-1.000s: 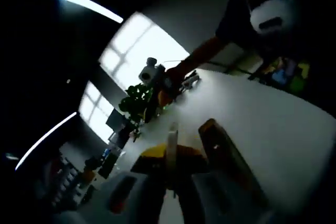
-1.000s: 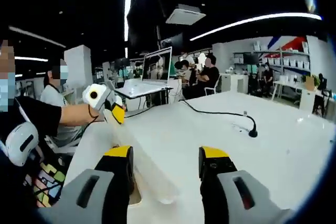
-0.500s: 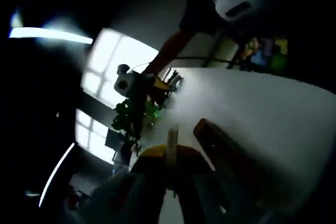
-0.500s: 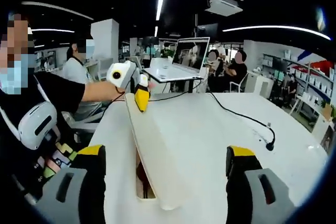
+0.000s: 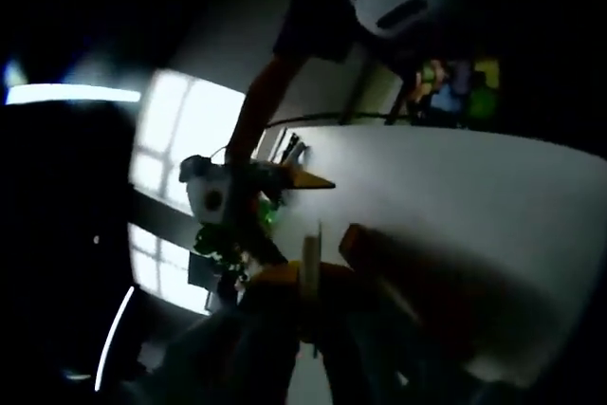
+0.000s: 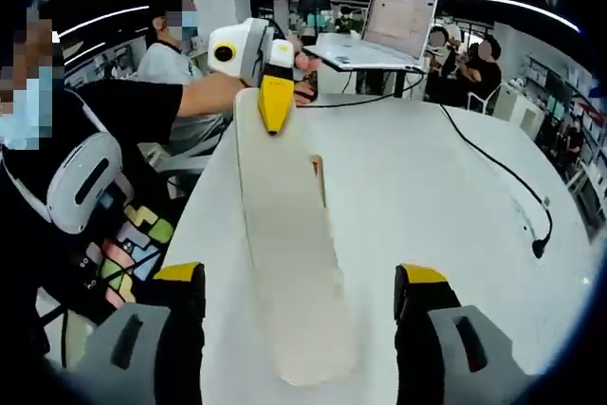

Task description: Arrange the utensils inside the cutlery case until each visible utensil rests in its matching compartment.

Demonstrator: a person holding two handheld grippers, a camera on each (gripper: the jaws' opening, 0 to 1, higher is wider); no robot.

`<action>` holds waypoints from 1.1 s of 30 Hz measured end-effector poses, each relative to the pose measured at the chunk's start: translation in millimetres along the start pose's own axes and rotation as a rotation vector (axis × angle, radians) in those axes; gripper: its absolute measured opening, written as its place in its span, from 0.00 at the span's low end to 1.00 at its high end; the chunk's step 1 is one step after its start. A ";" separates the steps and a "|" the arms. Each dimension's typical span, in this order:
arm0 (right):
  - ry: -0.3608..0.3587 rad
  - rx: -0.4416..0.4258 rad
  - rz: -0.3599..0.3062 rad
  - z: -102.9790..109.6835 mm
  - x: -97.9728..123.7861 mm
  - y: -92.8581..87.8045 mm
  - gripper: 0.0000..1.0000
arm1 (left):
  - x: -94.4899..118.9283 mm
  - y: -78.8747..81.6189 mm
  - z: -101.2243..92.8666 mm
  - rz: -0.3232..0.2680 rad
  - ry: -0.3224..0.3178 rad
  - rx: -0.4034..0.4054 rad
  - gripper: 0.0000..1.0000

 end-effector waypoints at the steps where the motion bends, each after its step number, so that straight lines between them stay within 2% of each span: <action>1: -0.007 0.006 0.002 -2.6 -4.1 1.1 0.81 | 0.4 1.9 -0.3 0.001 -0.001 -0.008 0.02; 5: 0.030 0.007 0.038 -2.1 -13.7 -0.6 0.76 | 3.0 9.3 -1.1 -0.002 -0.004 -0.032 0.02; 9: 0.072 0.014 0.098 3.8 -19.4 -5.4 0.65 | 5.4 11.3 0.4 0.006 0.001 -0.052 0.02; 13: 0.088 0.028 0.113 5.3 -22.7 -5.2 0.61 | 6.2 13.0 1.7 0.003 0.004 -0.060 0.02; 16: 0.114 0.041 0.132 9.3 -23.6 -5.6 0.51 | 6.4 11.0 2.1 0.018 0.004 -0.069 0.02; 22: 0.110 0.086 0.163 2.2 -19.6 -8.3 0.49 | 6.2 10.6 -1.0 0.017 -0.007 -0.065 0.02; 25: 0.080 0.107 0.181 0.8 -21.8 -9.6 0.48 | 5.0 3.6 -1.1 0.058 -0.009 -0.060 0.02; 27: 0.072 0.105 0.192 2.8 -24.5 -9.6 0.47 | 5.4 -1.6 -1.0 0.074 -0.006 -0.047 0.03; 30: 0.053 0.099 0.199 2.7 -28.7 -7.3 0.47 | 9.4 -9.7 0.3 0.087 0.010 0.053 0.05; 33: 0.005 0.088 0.210 -2.7 -31.6 -6.6 0.46 | 13.7 -24.5 0.2 0.150 0.011 0.144 0.08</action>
Point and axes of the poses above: the point that each gripper's makers call its tool centre point, and the gripper's own axes: x roughly backward along the fingers, z roughly to its left, y roughly out of its top, the point moved 1 cm from there along x, roughly backward along the fingers, and after that the axes turned 4 degrees about x, right-handed, at the moved point
